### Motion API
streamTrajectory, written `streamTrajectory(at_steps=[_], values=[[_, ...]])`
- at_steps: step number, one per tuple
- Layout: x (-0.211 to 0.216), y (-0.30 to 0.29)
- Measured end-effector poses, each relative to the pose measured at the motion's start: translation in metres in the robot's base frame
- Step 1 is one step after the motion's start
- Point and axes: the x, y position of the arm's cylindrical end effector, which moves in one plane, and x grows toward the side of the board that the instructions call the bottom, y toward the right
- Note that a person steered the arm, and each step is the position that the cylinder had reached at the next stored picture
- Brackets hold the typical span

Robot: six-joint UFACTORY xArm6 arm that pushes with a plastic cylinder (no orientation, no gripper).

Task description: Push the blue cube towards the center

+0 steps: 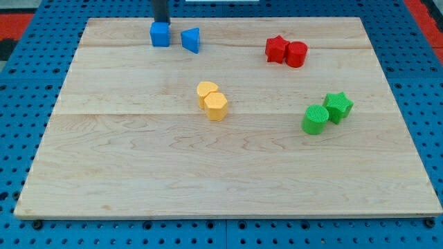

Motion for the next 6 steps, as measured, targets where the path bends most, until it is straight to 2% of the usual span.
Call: streamTrajectory(at_steps=[1,2,3,4,6], values=[[0.040,0.017],[0.033,0.008],[0.009,-0.045],[0.043,-0.025],[0.090,0.097]])
